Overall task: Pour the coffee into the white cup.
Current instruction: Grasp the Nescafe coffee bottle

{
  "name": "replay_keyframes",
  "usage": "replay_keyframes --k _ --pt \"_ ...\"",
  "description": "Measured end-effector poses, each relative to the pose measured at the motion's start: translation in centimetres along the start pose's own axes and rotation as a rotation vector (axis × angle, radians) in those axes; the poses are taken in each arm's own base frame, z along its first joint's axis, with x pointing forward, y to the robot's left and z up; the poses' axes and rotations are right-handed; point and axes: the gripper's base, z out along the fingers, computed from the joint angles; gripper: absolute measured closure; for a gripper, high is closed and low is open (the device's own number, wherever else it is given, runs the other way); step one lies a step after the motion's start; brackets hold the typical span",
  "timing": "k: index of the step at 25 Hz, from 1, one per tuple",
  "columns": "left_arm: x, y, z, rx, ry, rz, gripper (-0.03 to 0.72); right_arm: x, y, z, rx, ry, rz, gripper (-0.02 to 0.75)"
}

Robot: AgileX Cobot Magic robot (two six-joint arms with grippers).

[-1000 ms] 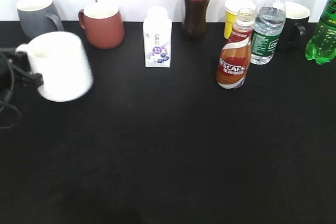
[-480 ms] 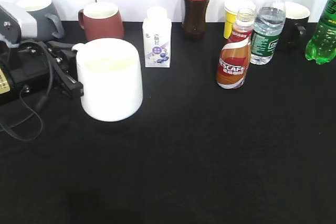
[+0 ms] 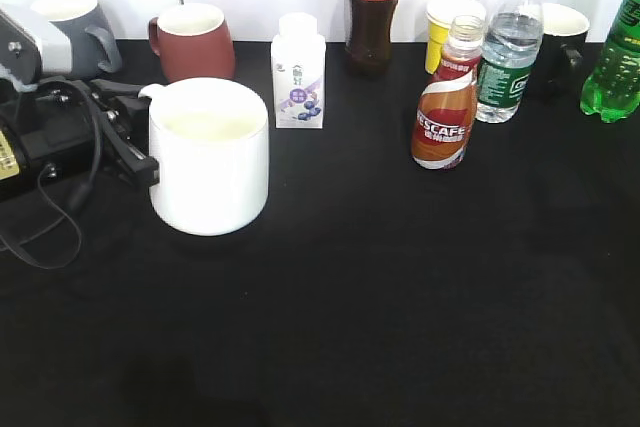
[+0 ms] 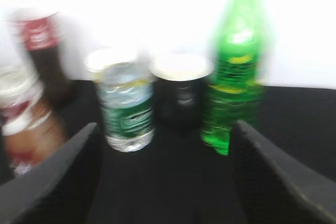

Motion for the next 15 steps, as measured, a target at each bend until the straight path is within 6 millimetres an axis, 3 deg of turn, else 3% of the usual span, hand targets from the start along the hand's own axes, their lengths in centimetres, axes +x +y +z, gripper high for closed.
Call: replay_keyframes --k 4,6,11,15 --pt "0.0 0.0 0.0 0.0 0.0 0.0 0.627 4.3 2.1 2.4 -0.278 0.04 -0.069 0.171" --pt "0.0 0.0 0.0 0.0 0.0 -0.001 0.627 5.8 2.4 2.8 -0.32 0.09 -0.054 0.171" --pt "0.0 0.0 0.0 0.0 0.0 -0.001 0.627 7.4 3.6 2.8 -0.475 0.13 -0.036 0.171" --pt "0.0 0.0 0.0 0.0 0.0 -0.001 0.627 8.7 3.6 3.2 -0.478 0.184 0.017 0.171"
